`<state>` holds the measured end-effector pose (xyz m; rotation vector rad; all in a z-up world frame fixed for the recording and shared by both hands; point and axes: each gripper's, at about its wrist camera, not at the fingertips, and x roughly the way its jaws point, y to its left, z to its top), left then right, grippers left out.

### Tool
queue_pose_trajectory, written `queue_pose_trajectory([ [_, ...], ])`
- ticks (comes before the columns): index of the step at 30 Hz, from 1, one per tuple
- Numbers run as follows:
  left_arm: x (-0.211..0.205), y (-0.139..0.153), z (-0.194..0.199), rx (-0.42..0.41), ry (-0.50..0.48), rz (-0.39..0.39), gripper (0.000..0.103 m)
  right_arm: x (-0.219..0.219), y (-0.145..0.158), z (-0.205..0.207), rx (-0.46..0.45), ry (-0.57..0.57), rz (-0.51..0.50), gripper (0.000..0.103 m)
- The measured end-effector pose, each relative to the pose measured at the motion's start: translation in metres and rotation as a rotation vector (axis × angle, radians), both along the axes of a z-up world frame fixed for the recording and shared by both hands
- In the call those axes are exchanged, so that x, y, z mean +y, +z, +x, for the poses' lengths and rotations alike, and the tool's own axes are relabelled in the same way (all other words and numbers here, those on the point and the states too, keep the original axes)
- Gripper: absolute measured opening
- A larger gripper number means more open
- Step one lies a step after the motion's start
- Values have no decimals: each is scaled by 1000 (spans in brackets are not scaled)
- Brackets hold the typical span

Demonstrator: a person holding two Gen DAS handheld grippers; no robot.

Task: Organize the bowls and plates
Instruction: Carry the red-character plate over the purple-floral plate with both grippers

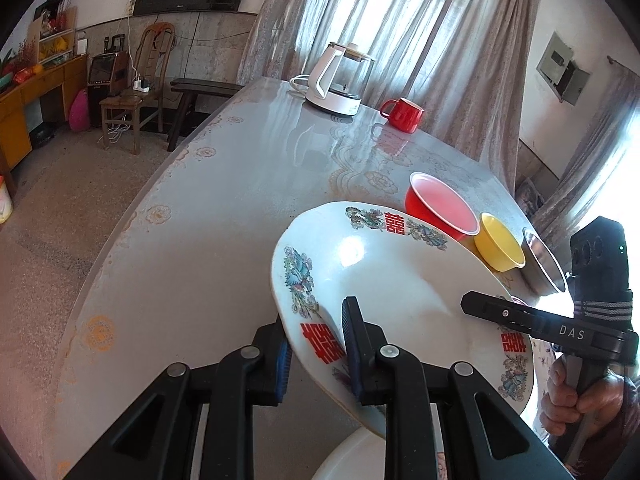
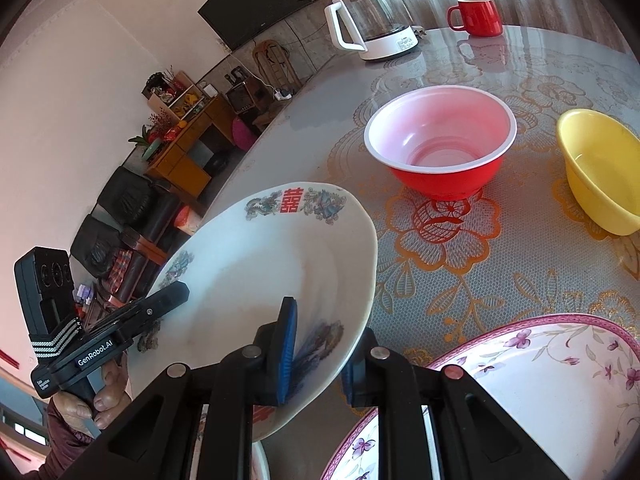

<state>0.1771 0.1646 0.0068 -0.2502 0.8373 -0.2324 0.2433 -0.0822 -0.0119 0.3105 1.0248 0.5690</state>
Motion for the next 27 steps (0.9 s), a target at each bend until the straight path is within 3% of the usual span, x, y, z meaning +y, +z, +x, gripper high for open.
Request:
queue_pose_trajectory([
  [15,-55,30,-45,-80,-115,-5,24,-53,19,-51,-66,-71,31,19],
  [27,-112,35,-68,-82,-230,-34,26,-104,28,-92,-114,-151,6,20],
])
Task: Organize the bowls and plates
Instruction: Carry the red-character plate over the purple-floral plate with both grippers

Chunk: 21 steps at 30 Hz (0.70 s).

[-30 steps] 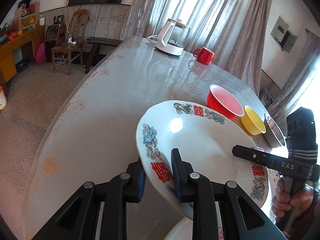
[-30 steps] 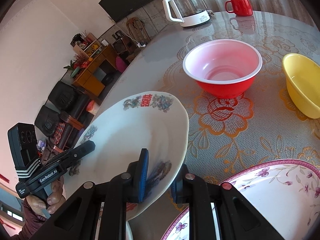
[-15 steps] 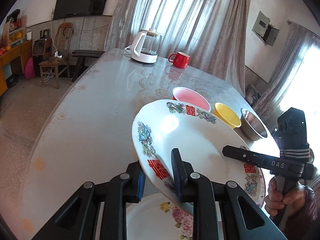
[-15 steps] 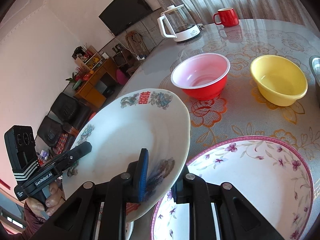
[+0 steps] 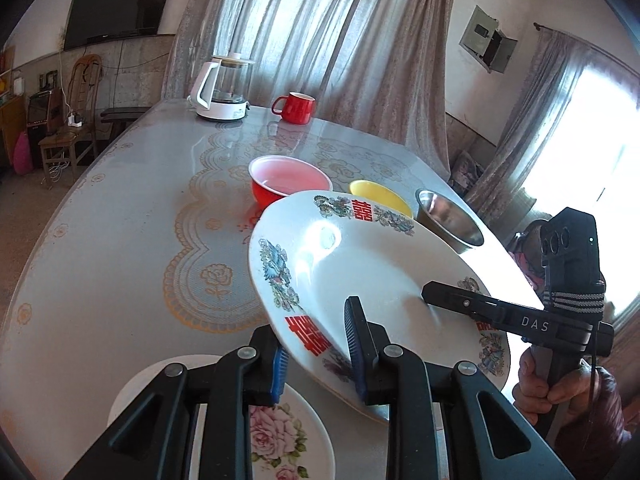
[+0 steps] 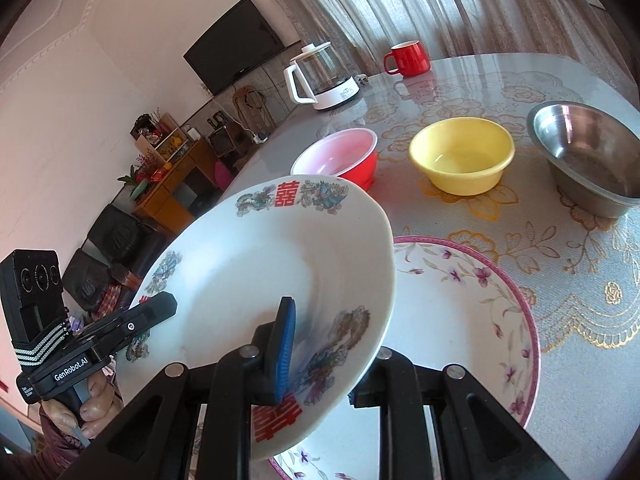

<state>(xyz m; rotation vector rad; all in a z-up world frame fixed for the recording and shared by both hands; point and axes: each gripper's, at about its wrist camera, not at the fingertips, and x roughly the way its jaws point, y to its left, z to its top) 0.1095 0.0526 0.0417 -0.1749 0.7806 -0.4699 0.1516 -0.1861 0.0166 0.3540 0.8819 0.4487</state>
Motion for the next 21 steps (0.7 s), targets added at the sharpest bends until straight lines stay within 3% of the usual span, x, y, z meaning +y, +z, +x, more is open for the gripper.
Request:
queue_pose_trajectory([
  [21,-57,-28,-18,94,-108,-4,31,-54,-18,-36,40,-123,-58,20],
])
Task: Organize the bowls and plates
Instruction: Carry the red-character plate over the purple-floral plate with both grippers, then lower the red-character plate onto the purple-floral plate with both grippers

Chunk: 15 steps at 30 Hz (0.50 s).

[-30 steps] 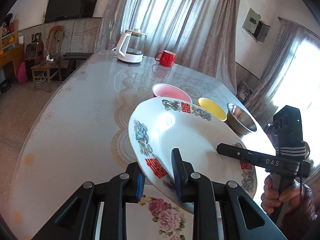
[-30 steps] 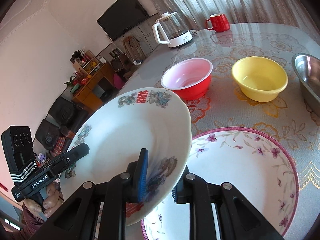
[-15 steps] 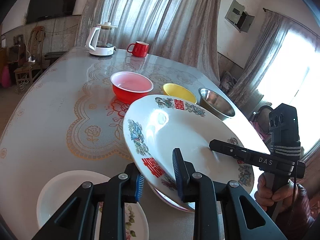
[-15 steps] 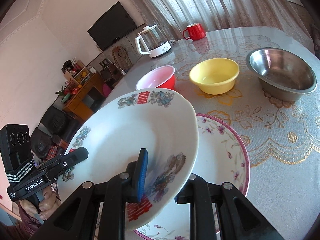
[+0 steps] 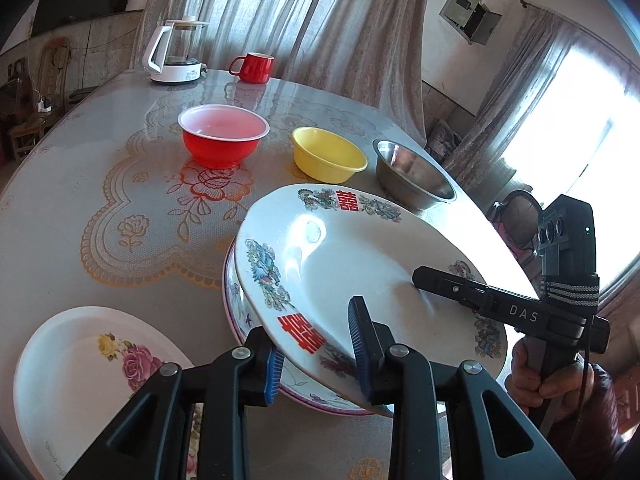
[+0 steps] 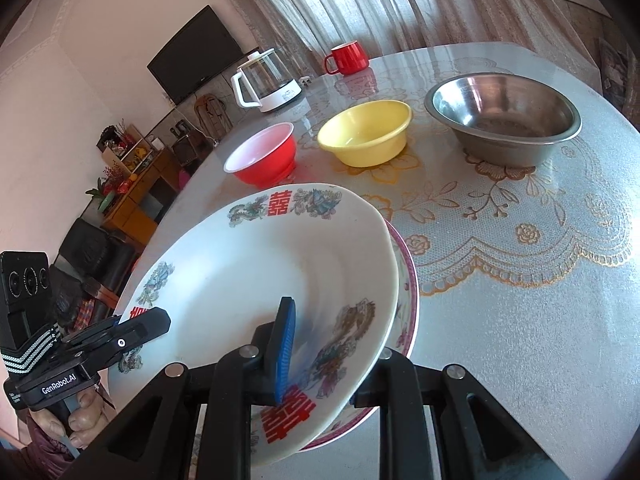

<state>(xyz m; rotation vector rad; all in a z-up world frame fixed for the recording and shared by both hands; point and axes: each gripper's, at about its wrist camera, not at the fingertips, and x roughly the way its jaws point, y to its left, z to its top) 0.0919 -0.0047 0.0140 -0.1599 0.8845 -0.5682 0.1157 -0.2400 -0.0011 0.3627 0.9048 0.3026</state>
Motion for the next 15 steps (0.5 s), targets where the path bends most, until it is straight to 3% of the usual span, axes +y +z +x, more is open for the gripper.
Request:
queue_pose_trajectory([
  [15,-4,-16,8,57,5,12,32,-2,-14,0,46,-19,-41,20],
])
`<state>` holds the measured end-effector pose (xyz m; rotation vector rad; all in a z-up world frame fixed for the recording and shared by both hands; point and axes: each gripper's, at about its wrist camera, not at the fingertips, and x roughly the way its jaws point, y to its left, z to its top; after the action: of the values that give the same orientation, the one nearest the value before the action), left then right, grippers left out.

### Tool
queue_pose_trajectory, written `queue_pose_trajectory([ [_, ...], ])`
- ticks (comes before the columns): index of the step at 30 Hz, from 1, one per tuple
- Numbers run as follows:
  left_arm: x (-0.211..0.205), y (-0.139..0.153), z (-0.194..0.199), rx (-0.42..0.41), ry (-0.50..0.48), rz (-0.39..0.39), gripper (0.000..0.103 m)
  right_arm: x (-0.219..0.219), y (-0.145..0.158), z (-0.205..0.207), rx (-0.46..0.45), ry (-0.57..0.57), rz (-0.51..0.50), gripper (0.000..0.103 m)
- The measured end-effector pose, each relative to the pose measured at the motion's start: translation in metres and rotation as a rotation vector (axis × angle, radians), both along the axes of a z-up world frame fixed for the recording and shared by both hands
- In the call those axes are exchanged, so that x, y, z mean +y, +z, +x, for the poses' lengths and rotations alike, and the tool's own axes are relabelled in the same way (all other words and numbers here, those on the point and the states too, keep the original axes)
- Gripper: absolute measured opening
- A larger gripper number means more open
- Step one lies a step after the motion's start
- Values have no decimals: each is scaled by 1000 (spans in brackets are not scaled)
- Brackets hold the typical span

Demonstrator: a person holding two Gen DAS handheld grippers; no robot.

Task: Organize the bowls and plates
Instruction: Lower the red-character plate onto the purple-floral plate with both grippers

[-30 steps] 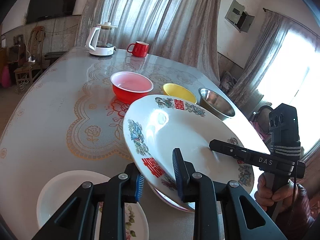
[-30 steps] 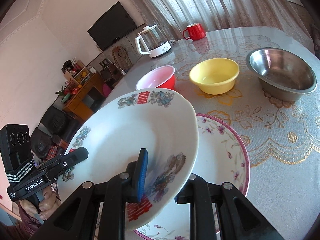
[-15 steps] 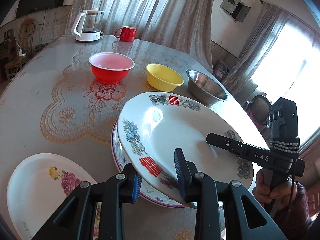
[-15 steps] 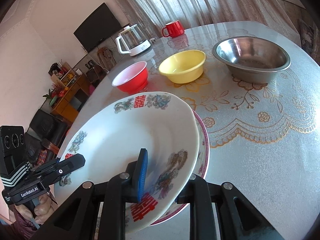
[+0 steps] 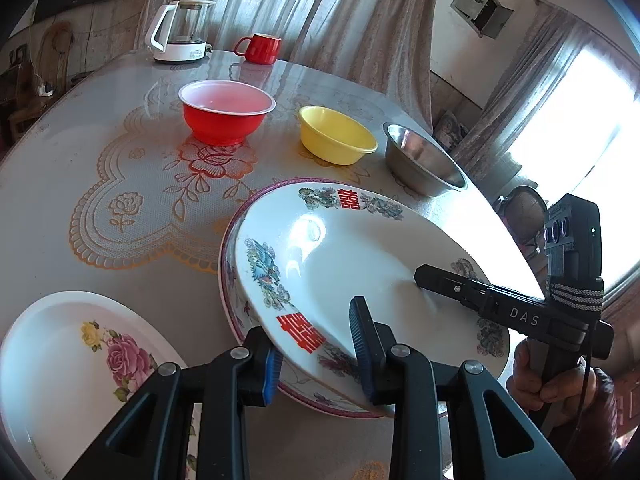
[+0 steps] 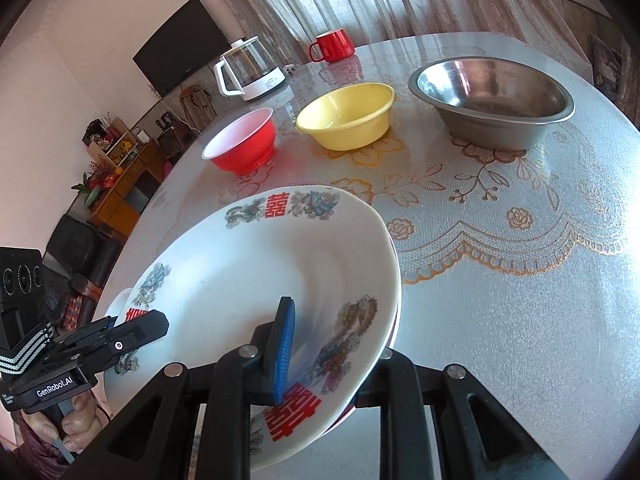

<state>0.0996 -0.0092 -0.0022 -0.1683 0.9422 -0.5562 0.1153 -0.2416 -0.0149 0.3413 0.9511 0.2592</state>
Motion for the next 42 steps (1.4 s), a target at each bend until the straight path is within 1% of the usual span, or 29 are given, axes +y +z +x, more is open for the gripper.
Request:
queue_pose_trajectory([
  [12,-1,-4,7,16,14,16,32,4,-4,5,18,7,-16,22],
  [17,-1,-6,6,16,15,30,32,5,-2,6,26,25,-38,25],
  [33,16,-6,0,23,51,5,31,10,3,-4,34,92,-75,31],
  [38,17,-5,1,28,58,-6,31,13,6,-11,41,117,-106,36],
  [42,17,-4,0,27,58,-7,31,8,12,-16,43,126,-99,36],
])
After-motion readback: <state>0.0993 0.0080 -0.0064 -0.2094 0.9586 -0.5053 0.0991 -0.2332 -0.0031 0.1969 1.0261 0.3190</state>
